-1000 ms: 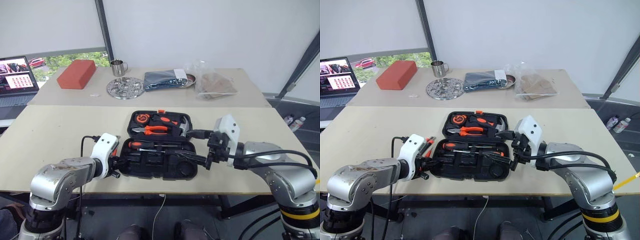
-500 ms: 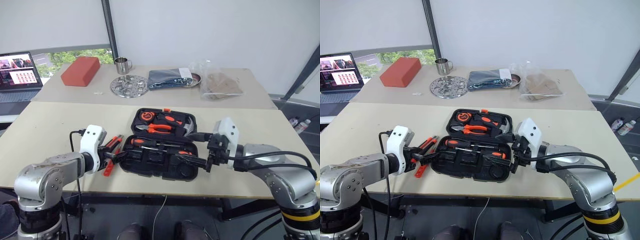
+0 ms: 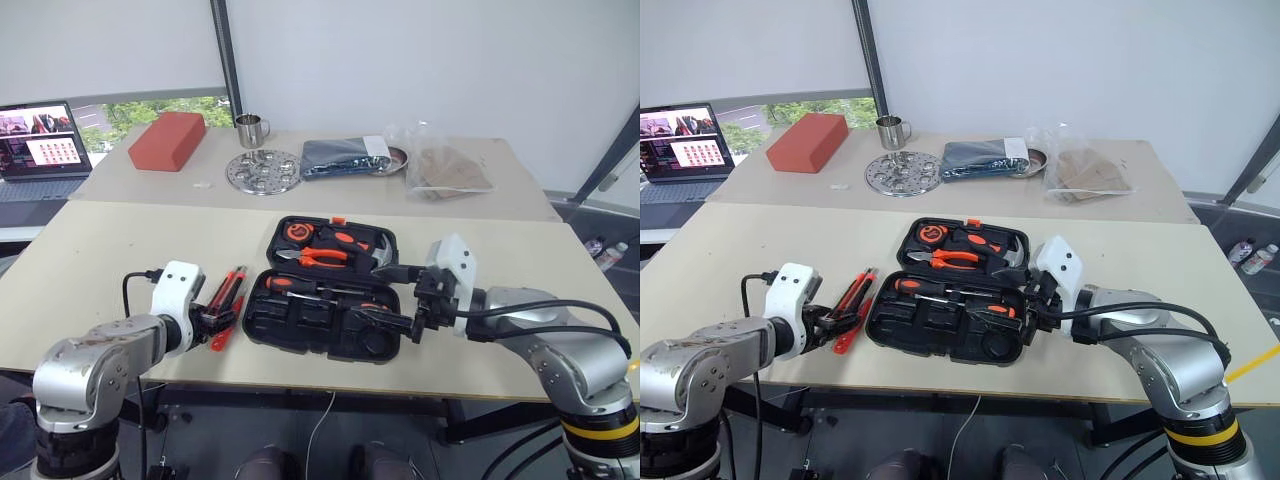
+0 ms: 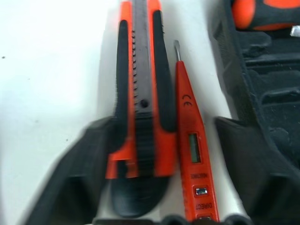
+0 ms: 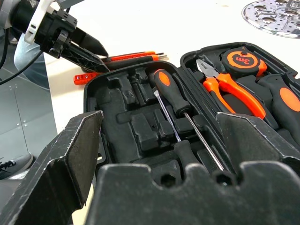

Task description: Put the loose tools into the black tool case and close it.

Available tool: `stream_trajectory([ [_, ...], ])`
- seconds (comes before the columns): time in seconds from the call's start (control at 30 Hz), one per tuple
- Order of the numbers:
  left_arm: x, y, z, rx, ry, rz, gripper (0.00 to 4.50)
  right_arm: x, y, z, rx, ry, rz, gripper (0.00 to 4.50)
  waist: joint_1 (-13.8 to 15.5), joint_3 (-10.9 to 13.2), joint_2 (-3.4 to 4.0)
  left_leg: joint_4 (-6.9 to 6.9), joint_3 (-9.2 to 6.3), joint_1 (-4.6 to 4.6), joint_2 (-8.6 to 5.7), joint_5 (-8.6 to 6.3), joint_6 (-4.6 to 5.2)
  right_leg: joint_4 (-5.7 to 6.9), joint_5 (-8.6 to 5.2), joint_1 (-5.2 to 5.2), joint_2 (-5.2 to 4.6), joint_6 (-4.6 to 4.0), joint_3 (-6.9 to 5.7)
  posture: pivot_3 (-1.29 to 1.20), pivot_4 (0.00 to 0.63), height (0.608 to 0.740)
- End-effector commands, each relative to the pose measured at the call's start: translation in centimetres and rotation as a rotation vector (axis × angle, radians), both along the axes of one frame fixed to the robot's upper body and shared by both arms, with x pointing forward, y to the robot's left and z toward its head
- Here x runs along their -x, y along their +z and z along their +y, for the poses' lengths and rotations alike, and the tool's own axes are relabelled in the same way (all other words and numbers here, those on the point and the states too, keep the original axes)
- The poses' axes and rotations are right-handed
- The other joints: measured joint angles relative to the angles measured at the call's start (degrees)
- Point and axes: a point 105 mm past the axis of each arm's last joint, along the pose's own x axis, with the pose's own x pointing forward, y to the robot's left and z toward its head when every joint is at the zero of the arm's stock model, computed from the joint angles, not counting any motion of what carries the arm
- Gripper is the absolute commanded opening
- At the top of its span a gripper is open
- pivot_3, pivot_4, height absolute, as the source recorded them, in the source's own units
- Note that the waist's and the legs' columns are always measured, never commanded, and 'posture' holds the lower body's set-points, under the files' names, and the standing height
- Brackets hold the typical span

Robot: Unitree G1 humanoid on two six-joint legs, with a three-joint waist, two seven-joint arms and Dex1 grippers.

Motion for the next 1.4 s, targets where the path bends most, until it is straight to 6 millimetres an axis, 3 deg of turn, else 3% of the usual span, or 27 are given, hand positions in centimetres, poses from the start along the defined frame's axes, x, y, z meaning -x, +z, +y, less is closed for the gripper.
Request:
stream_trajectory([
  [0.03,-0.5,1.7,0.4,-0.081,-0.011,-0.077,3.33,0.3,0.8,0.1,-0.01,0.008,-0.048,4.5,-0.04,0.0,-0.01,0.0,0.0,0.0,0.0,0.0,0.0,0.0,0.0,0.0,0.0,0.0,0.0,0.0,0.15,0.736],
  [0.33,-0.7,3.5,-0.9,-0.163,-0.124,-0.154,3.33,0.5,0.3,0.1,-0.015,-0.006,-0.038,4.5,-0.07,0.07,-0.09,-0.02,-0.05,-0.06,0.02,0.0,-0.01,-0.03,0.0,-0.04,-0.02,0.0,-0.04,0.0,0.15,0.736],
  [0.57,0.2,1.6,-2.6,-0.095,-0.135,-0.091,3.33,0.9,0.2,-0.1,-0.006,-0.006,-0.027,4.5,-0.06,0.08,-0.12,-0.03,-0.07,-0.09,0.02,0.0,0.0,-0.06,-0.01,-0.04,0.0,0.01,-0.06,0.0,0.15,0.736],
  [0.6,0.3,1.4,-2.6,-0.092,-0.131,-0.083,2.83,0.9,0.2,-0.1,-0.003,-0.006,-0.026,4.5,-0.07,0.08,-0.12,-0.03,-0.08,-0.08,0.02,0.0,0.01,-0.06,-0.01,-0.03,0.0,0.02,-0.06,0.0,0.15,0.736],
  [0.67,0.2,1.1,-2.5,-0.09,-0.11,-0.079,2.38,1.0,0.2,-0.2,0.004,-0.006,-0.025,4.5,-0.11,0.09,-0.13,-0.03,-0.08,-0.08,0.02,0.01,0.02,-0.06,-0.01,-0.03,0.01,0.02,-0.06,0.0,0.15,0.736],
  [0.77,0.3,0.8,-2.7,-0.083,-0.108,-0.07,1.16,1.1,0.2,-0.4,0.01,-0.008,-0.024,4.5,-0.18,0.09,-0.13,-0.03,-0.09,-0.07,0.03,0.01,0.02,-0.06,-0.05,-0.02,0.01,0.09,-0.06,0.0,0.15,0.736],
  [1.03,0.2,-0.1,-2.0,-0.078,-0.064,-0.041,1.16,1.0,0.5,-0.6,0.004,-0.013,-0.023,4.5,-0.15,0.09,-0.13,-0.03,-0.09,-0.05,0.03,0.01,0.02,-0.06,-0.06,-0.01,0.01,0.1,-0.06,0.0,0.15,0.736],
  [1.17,-0.4,1.0,-0.8,-0.044,-0.02,-0.081,1.16,1.1,0.3,-0.7,0.003,-0.016,-0.013,4.5,-0.26,0.09,-0.13,-0.03,-0.1,-0.04,0.07,0.01,0.01,-0.06,-0.06,-0.01,-0.01,0.1,-0.05,0.0,0.15,0.736],
  [1.4,-0.8,2.1,-0.6,0.038,-0.006,-0.106,1.16,1.2,0.1,-0.3,-0.007,-0.008,-0.005,4.5,-0.25,0.1,-0.14,-0.03,-0.1,-0.05,0.1,0.01,0.0,-0.06,-0.07,-0.03,0.01,0.12,-0.07,0.0,0.15,0.736],
])
